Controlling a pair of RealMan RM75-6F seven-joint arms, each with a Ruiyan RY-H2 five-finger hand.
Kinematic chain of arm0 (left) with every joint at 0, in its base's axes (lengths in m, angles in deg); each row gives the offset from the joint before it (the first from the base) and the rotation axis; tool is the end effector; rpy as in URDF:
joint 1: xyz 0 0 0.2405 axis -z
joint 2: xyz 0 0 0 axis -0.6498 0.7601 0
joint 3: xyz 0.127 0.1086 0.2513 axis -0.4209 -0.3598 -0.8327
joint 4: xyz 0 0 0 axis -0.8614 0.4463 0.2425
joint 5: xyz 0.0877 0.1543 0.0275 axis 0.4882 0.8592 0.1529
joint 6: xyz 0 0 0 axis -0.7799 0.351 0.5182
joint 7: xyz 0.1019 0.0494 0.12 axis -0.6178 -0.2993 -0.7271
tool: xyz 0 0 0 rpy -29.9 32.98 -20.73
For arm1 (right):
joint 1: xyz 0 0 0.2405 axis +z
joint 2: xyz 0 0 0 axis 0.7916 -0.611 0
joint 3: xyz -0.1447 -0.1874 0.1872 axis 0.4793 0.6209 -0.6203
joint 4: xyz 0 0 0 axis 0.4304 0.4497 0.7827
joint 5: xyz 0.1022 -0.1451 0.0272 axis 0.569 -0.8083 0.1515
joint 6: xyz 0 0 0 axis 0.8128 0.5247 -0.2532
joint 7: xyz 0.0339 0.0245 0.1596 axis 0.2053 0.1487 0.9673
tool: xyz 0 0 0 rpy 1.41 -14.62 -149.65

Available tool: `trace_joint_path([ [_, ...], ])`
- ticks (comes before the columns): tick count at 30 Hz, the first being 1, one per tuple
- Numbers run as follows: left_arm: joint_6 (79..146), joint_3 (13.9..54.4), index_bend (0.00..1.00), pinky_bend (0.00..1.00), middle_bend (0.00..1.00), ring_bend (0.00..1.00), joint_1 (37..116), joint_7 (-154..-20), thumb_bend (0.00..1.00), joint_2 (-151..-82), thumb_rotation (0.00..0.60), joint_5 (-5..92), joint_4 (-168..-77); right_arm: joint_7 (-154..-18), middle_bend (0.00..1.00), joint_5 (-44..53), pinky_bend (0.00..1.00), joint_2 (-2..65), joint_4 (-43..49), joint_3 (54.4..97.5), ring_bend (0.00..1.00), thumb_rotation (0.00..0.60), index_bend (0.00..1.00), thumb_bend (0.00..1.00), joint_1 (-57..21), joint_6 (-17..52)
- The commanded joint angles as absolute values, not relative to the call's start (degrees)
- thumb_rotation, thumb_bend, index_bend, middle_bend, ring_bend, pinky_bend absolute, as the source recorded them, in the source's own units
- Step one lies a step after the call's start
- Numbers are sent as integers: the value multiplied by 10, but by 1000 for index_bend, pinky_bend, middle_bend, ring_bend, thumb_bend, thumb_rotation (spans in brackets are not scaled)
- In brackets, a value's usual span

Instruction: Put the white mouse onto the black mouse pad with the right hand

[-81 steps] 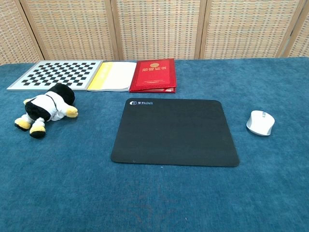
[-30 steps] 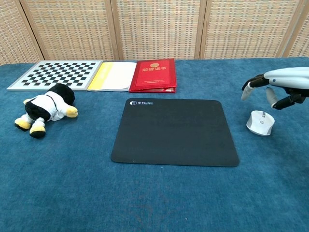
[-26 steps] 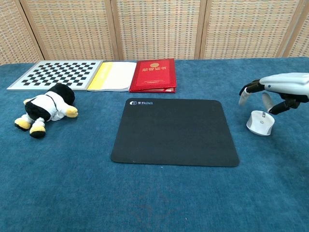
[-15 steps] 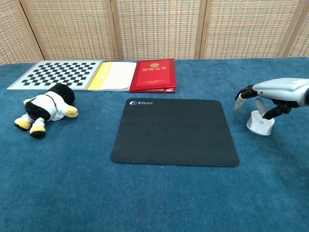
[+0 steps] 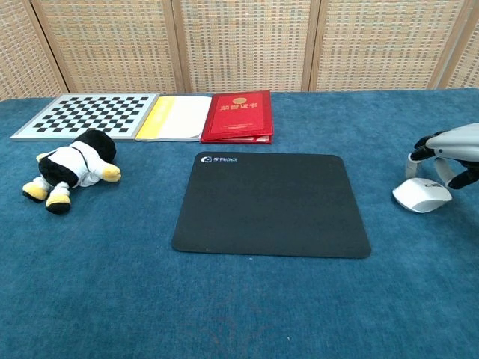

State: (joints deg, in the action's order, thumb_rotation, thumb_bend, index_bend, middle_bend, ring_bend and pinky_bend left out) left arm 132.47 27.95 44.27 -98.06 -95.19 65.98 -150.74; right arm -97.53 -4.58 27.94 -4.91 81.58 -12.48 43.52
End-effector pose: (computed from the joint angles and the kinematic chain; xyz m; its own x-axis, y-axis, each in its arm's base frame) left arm -0.3283 0.1916 0.2089 0.4820 0.0500 0.8747 0.8743 0.0373 -0.4839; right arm -0.3043 -0.4084 0.0656 0.6952 -0.3817 0.6091 -0.7174 -0.3143 0.6218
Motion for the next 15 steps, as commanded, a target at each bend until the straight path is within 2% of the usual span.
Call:
trace_joint_path([
  [1,1324,279,0,0,0,0,443,-982,0,-952,600,660,-1508,-999,349,-30,0,255,-35,825,52,600,393,1000,-129,442],
  [4,1323,279,0,0,0,0,444,-984,0,-953,600,659,-1508,-1002,374,-12,0,231,-9,829,101,600,420,1000,-128,461],
  [6,1323,279,0,0,0,0,444,-985,0,-953,600,658,-1508,-996,236,-17,0,222,1,827,55,600,336,996,-131,449],
  [7,1322,279,0,0,0,0,444,-986,0,-953,600,657,-1508,-988,163,-27,0,221,4,824,36,600,280,950,-136,430],
  [8,1322,279,0,0,0,0,444,-986,0,-953,600,657,-1508,-977,72,-39,0,221,4,821,14,600,182,779,-143,407],
  [9,1323,279,0,0,0,0,444,-986,0,-953,600,657,-1508,-962,17,-50,0,222,3,818,0,600,103,537,-150,385],
  [11,1322,280,0,0,0,0,445,-987,0,-954,600,656,-1508,-924,0,-67,0,222,3,812,0,600,27,153,-161,355],
  [12,1322,279,0,0,0,0,445,-988,0,-954,600,656,-1508,-902,0,-71,0,220,5,809,0,600,9,54,-165,349],
  [15,1318,277,0,0,0,0,446,-992,0,-956,600,658,-1508,-828,0,-67,0,203,25,807,0,600,0,0,-166,378],
])
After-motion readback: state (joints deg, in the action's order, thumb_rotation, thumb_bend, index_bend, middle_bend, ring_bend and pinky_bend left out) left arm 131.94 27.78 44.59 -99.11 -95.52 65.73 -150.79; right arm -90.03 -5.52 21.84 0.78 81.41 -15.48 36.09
